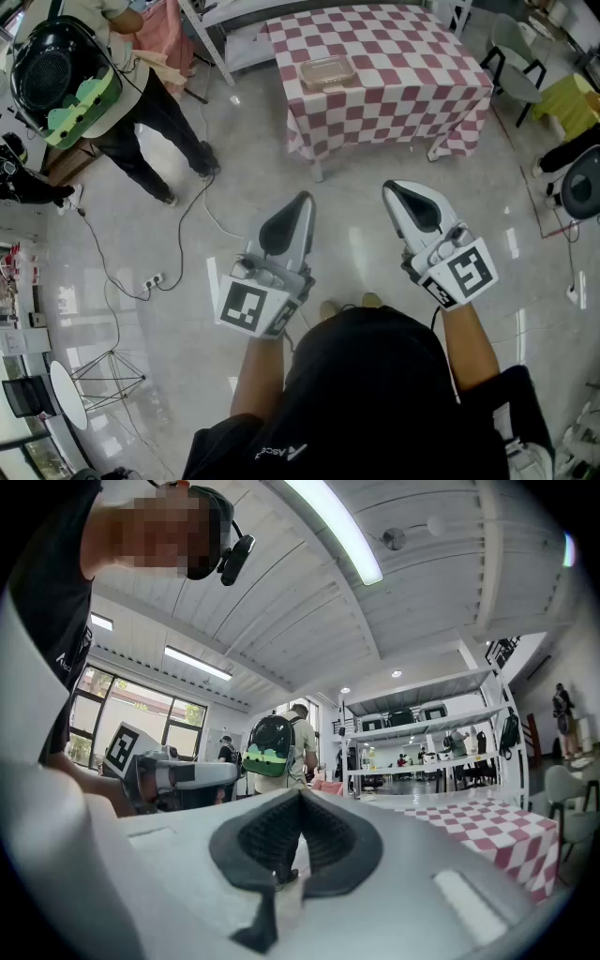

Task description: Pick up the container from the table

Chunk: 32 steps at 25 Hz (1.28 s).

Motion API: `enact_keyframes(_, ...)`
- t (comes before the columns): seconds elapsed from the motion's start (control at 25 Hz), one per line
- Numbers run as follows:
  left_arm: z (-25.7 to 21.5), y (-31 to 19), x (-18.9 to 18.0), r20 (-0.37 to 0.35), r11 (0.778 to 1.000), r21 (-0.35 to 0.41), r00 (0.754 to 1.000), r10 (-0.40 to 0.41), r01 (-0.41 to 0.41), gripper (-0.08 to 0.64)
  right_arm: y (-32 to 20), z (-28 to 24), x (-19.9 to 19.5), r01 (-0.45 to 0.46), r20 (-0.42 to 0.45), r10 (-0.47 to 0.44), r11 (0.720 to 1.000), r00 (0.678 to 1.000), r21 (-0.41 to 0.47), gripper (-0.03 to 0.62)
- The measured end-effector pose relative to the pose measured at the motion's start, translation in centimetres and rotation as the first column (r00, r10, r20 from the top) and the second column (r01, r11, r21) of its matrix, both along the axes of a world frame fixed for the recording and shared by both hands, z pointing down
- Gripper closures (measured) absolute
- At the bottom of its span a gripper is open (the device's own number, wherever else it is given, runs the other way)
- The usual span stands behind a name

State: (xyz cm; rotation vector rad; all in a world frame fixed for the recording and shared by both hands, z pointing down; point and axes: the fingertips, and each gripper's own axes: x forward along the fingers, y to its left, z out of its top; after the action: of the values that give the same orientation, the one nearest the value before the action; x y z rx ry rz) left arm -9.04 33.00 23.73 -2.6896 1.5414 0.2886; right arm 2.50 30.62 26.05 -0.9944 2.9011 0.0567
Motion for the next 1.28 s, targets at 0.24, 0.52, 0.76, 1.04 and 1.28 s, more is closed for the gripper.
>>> enact_keyframes(0.24, 0.5, 0.2, -0.8, 0.003, 1.0, 0.002, 1.0, 0.021, -0.021, 0.549, 0.2, 0.0, -1.4, -0.002, 0.02, 0.002, 1.0, 1.0, -0.012, 0.589)
enact_keyframes(0.52, 1.5, -0.3, -3.4, 0.008, 0.998, 0.009, 0.998, 0.059, -0.059, 0.549, -0.3, 0.8, -3.8, -0.036, 0.009, 0.036, 0.999, 0.999, -0.016, 0.589)
enact_keyframes(0.76, 2.1, -2.2, -5.2, 0.002, 0.995, 0.017, 0.996, 0.094, -0.094, 0.549, -1.7, 1.5, -5.0, -0.073, -0.005, 0.073, 0.997, 0.997, -0.024, 0.589)
enact_keyframes(1.04, 2.6, -7.5, -4.9, 0.021, 0.992, 0.035, 0.993, 0.12, -0.121, 0.549, -6.9, 2.4, -5.3, -0.076, -0.007, 0.076, 0.997, 0.997, -0.007, 0.589)
enact_keyframes(1.28, 3.4, -16.7, -4.6, 0.049, 0.995, 0.022, 0.994, 0.098, -0.099, 0.548, -16.6, 2.9, -4.7, -0.054, -0.028, 0.054, 0.998, 0.998, 0.019, 0.589)
